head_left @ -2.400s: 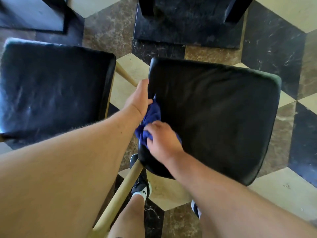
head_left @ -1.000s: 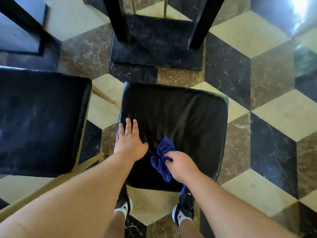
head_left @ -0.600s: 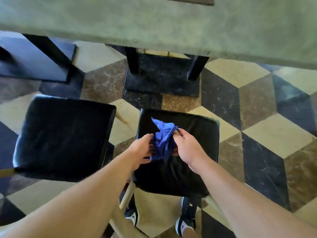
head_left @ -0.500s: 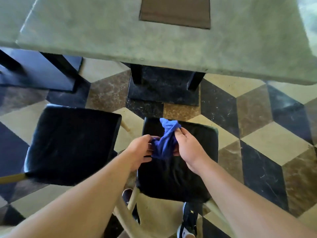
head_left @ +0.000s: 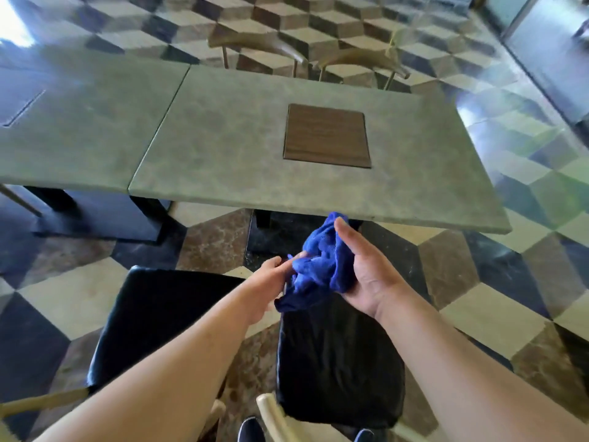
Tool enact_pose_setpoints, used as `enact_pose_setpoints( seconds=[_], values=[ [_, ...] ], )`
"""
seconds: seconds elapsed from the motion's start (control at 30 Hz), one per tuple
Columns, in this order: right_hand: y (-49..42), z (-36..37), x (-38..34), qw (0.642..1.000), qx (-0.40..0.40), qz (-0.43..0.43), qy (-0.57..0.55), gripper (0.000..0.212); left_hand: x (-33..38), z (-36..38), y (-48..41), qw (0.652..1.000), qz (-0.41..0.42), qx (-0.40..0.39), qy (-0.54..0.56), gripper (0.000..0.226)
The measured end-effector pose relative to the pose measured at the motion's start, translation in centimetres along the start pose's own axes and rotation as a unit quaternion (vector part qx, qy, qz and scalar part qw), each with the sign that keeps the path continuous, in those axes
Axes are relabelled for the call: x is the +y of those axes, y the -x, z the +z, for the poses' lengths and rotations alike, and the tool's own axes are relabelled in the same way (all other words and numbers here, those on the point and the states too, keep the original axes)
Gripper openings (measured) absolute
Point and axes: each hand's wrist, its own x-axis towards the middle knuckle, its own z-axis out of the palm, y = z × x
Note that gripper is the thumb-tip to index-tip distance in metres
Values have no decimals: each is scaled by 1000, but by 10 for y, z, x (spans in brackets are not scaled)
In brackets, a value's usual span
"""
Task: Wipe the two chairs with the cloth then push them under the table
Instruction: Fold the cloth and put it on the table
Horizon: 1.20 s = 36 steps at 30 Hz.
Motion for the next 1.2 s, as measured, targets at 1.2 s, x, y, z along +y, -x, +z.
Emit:
enact_pose_setpoints(
  seconds=[1.2],
  values=[
    [72, -108, -107, 989, 123, -67, -52, 52, 144, 52, 52, 927, 167, 228, -248, 94]
  ],
)
